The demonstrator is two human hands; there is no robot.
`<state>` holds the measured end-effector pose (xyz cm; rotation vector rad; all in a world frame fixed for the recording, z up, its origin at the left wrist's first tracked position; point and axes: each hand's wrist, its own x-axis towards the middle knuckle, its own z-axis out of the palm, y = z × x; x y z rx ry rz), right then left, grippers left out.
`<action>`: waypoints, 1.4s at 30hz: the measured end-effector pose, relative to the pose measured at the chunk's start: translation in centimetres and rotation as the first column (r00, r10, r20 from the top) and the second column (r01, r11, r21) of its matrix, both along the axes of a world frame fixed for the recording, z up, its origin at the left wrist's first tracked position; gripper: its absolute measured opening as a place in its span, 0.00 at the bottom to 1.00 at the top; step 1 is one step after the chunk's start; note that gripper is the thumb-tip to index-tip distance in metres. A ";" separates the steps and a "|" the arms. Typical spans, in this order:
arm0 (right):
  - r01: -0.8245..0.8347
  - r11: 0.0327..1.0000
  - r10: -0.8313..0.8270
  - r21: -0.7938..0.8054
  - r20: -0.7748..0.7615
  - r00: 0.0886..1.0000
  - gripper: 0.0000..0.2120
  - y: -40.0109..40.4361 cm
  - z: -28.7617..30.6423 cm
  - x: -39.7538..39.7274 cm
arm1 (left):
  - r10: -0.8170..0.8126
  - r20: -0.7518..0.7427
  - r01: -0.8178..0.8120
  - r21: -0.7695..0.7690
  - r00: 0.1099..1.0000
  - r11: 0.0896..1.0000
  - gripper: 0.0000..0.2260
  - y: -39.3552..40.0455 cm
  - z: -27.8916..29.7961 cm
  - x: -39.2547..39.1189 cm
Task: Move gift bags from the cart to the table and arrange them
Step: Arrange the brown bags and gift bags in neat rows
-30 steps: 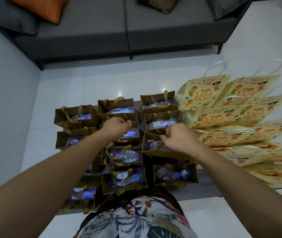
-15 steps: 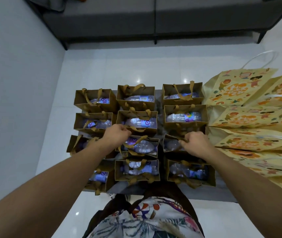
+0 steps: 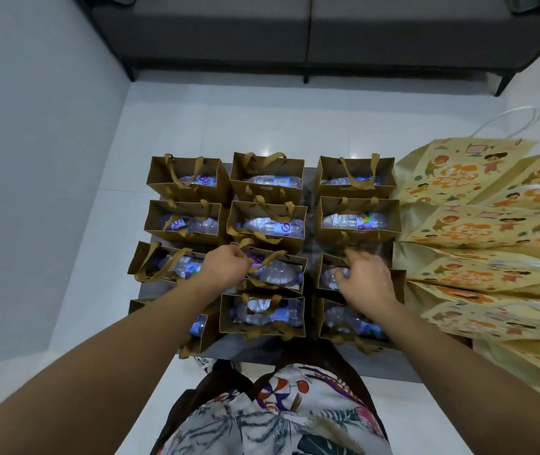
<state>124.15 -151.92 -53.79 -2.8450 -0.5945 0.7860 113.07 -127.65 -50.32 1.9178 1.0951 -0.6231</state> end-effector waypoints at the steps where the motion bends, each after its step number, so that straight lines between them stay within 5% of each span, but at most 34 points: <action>1: -0.027 1.000 0.027 0.006 0.044 0.999 0.24 0.1 -0.2 -0.8 | 0.006 0.007 -0.006 -0.006 1.000 1.000 0.05 0.2 0.0 -0.3; 5: -0.091 0.991 0.074 0.100 0.156 0.985 0.22 1.4 -0.9 -3.2 | 0.054 0.032 -0.055 0.011 0.998 0.998 0.05 0.8 -0.2 -1.6; 13: -0.174 0.982 0.184 0.078 -0.161 0.970 0.16 5.5 -4.1 -5.6 | 0.063 -0.057 -0.062 0.010 0.996 0.998 0.10 1.1 -2.2 -7.2; 19: -0.096 0.995 0.081 -0.037 -0.297 0.951 0.27 7.3 -6.6 -5.7 | -0.004 -0.105 0.003 -0.017 0.994 1.000 0.14 1.8 -4.2 -9.7; 27: -0.119 0.989 0.119 0.084 0.009 0.993 0.23 10.8 -6.8 -1.9 | -0.016 -0.001 0.016 0.025 1.000 1.000 0.14 2.8 -5.7 -9.0; 31: -0.314 0.950 0.312 -0.010 0.120 0.942 0.26 14.3 -8.7 2.0 | 0.058 0.060 -0.059 0.017 0.997 0.998 0.11 3.0 -6.5 -8.2; 34: -0.414 0.902 0.426 -0.126 0.087 0.901 0.14 15.3 -10.1 3.2 | 0.089 0.090 -0.091 0.028 0.992 0.995 0.10 2.9 -7.2 -7.9; 42: 0.018 0.986 0.003 0.169 -0.121 0.993 0.13 15.9 -11.1 4.3 | 0.150 0.088 -0.153 0.026 0.985 0.988 0.11 3.0 -8.4 -7.8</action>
